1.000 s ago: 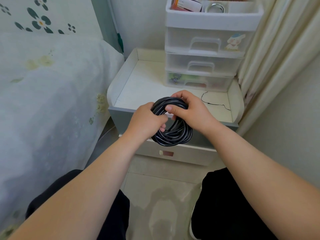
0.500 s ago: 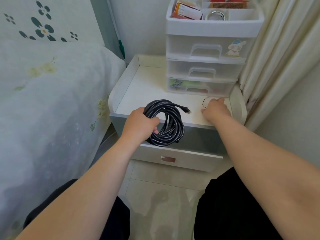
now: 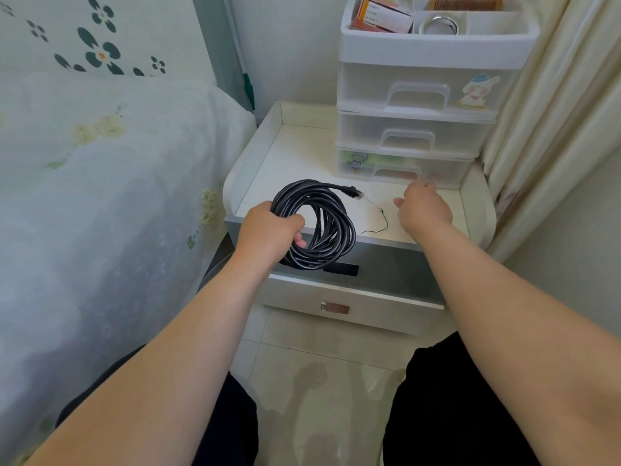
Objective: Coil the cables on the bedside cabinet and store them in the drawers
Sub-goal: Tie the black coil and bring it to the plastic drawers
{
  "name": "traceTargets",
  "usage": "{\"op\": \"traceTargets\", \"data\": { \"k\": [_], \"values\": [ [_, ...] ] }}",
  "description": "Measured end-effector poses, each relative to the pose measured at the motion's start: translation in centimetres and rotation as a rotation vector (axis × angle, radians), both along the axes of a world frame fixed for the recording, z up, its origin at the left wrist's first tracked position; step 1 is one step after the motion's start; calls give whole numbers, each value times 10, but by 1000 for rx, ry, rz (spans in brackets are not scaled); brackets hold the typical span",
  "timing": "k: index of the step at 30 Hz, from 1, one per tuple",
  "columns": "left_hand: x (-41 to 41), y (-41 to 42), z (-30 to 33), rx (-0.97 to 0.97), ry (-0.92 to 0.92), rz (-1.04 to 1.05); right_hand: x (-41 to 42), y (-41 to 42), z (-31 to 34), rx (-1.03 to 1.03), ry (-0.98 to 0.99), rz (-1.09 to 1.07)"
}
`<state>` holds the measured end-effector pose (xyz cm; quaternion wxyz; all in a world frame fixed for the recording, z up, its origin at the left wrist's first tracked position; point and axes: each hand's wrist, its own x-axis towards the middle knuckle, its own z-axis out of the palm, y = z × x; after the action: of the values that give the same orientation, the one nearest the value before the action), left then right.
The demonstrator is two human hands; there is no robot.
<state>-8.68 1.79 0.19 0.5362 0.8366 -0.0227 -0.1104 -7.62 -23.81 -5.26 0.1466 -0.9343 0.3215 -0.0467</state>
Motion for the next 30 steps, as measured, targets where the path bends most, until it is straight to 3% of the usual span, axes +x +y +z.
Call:
{"op": "traceTargets", "data": {
  "k": [5, 8, 11, 15, 21, 24, 28, 30],
  "values": [
    [0, 5, -3, 17, -13, -7, -9, -17, 8, 89, 11, -122],
    [2, 8, -5, 17, -17, 2, -10, -18, 3, 172, 88, 12],
    [2, 10, -6, 3, -13, 15, -4, -8, -8, 214, 14, 153],
    [3, 9, -6, 10, -6, 20, 9, 7, -15, 76, 71, 298],
    [6, 8, -7, 15, -11, 23, 20, 25, -18, -102, 107, 285],
    [8, 10, -9, 0, -12, 44, 17, 26, -4, 88, -43, 189],
    [10, 10, -10, -45, -34, 110, -5, 30, 56, 546, -514, 57],
    [9, 9, -9, -36, -49, 138, -26, 37, 82, 694, -642, 80]
  ]
}}
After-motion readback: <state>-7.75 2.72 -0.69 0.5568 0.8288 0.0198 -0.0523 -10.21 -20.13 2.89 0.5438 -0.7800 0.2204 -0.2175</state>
